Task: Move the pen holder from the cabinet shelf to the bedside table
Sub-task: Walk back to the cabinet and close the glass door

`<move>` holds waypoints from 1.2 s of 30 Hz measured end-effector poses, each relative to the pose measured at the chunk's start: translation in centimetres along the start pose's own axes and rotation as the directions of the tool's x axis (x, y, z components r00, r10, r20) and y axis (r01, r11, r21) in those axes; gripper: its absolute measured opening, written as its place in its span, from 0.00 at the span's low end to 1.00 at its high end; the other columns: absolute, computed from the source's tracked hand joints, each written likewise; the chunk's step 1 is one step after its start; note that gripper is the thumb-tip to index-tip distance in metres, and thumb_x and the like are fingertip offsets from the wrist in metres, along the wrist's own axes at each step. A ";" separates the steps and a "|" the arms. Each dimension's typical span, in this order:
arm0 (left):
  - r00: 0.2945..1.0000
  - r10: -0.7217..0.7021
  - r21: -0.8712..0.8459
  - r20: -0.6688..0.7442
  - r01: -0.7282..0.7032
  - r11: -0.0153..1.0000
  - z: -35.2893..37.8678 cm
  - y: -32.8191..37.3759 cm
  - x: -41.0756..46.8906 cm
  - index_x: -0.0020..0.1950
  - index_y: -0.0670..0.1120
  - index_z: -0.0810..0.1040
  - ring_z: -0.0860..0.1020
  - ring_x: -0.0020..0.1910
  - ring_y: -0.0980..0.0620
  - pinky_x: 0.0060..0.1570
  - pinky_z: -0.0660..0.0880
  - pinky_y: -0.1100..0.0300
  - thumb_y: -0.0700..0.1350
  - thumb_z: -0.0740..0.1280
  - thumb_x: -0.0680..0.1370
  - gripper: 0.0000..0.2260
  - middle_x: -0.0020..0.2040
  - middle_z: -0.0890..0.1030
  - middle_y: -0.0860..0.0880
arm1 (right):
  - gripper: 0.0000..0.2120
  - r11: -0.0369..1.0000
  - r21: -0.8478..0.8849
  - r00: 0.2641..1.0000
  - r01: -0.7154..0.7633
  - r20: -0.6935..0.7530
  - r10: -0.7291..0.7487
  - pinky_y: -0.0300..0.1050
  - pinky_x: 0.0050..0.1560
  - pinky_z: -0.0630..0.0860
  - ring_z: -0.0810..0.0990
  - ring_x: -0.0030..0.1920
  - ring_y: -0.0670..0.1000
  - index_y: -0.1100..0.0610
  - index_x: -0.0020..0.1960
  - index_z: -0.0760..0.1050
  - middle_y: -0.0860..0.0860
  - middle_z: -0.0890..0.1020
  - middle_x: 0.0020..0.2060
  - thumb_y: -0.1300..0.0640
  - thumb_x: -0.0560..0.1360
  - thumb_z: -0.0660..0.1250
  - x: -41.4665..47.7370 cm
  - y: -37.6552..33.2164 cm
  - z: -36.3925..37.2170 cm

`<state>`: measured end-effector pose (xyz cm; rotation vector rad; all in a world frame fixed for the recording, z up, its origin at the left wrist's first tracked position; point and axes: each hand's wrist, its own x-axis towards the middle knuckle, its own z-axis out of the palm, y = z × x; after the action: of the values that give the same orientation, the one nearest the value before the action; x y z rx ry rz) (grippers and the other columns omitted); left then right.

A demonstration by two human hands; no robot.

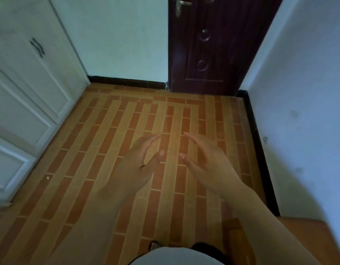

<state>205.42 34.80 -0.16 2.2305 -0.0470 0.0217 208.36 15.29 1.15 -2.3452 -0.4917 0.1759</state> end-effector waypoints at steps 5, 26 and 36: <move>0.988 -0.050 0.030 -0.147 0.055 0.998 -5.1 -4.6 1.7 0.70 0.58 0.64 0.63 0.66 0.67 0.61 0.63 0.67 0.57 0.58 0.77 0.21 0.68 0.66 0.62 | 0.25 0.994 -0.012 0.989 0.109 0.104 -0.107 0.37 0.63 0.59 0.60 0.67 0.36 0.40 0.71 0.58 0.39 0.64 0.71 0.41 0.75 0.60 6.5 -3.3 3.2; 0.619 -0.435 -0.043 -0.654 0.543 0.838 -26.7 -18.3 15.9 0.65 0.61 0.65 0.71 0.57 0.58 0.55 0.68 0.59 0.66 0.51 0.70 0.25 0.59 0.68 0.61 | 0.27 0.785 0.233 0.665 0.574 0.428 -0.613 0.34 0.61 0.59 0.58 0.65 0.35 0.44 0.72 0.58 0.40 0.64 0.71 0.41 0.76 0.59 44.7 -17.7 16.2; 0.289 -0.517 -0.169 -0.806 0.724 0.668 -31.8 -21.0 10.0 0.68 0.59 0.64 0.66 0.61 0.60 0.59 0.65 0.59 0.53 0.59 0.77 0.19 0.66 0.69 0.56 | 0.25 0.578 0.442 0.367 0.686 0.476 -0.799 0.31 0.65 0.60 0.64 0.67 0.40 0.48 0.71 0.63 0.43 0.68 0.69 0.43 0.76 0.61 47.7 -27.7 25.5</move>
<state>216.31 72.58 3.09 2.0805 1.4500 0.6560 237.23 68.79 2.15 -1.5847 -1.7781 0.5596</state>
